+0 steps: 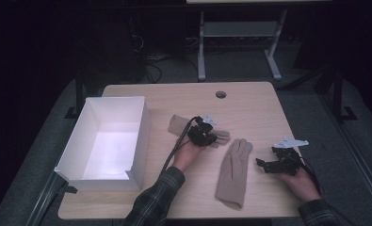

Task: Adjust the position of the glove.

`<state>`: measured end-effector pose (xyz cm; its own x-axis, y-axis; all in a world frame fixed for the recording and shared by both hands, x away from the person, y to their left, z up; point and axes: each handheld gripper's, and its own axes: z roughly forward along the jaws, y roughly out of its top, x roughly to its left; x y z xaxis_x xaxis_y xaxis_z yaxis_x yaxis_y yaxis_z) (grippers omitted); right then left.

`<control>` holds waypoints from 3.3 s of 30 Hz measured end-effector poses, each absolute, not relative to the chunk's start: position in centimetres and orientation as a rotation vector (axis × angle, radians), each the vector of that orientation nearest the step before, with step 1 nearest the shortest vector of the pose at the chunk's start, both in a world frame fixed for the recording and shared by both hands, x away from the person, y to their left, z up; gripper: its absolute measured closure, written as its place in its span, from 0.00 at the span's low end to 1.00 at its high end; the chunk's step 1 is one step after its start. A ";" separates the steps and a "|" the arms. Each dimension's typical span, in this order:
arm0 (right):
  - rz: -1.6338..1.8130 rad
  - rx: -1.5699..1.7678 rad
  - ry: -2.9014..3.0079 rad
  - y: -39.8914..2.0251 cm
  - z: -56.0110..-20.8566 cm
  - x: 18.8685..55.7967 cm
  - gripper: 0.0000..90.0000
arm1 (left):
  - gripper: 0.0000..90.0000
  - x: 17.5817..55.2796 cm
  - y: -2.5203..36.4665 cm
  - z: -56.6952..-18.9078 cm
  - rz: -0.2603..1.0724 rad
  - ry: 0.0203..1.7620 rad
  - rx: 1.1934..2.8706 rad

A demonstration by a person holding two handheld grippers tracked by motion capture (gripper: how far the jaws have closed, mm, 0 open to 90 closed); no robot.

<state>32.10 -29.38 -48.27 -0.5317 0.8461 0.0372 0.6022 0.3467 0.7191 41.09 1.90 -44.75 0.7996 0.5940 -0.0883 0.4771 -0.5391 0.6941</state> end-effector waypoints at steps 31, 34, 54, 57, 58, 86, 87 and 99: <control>0.994 1.276 2.273 -29.4 -48.3 32.2 0.14 | 1.00 44.4 10.7 -45.8 0.431 1.120 2.222; 0.993 1.272 2.273 -29.4 -48.3 32.2 0.14 | 1.00 44.1 10.4 -45.8 0.428 1.118 2.233; 0.991 1.272 2.273 -29.4 -48.3 32.2 0.14 | 1.00 38.9 9.0 -45.5 0.290 1.014 2.304; 0.991 1.272 2.273 -29.4 -48.3 32.2 0.14 | 1.00 37.5 9.1 -45.5 0.248 0.989 2.303; 0.991 1.272 2.273 -29.4 -48.3 32.2 0.14 | 1.00 37.5 9.1 -45.5 0.248 0.989 2.303; 0.990 1.275 2.272 -29.3 -48.3 32.2 0.14 | 0.94 30.0 9.0 -45.2 0.069 0.761 2.305; 0.990 1.275 2.272 -29.3 -48.3 32.2 0.14 | 0.93 30.2 9.2 -45.0 0.081 0.764 2.299; 0.991 1.271 2.272 -29.3 -48.3 32.2 0.14 | 0.63 34.2 10.8 -44.6 0.199 0.864 2.227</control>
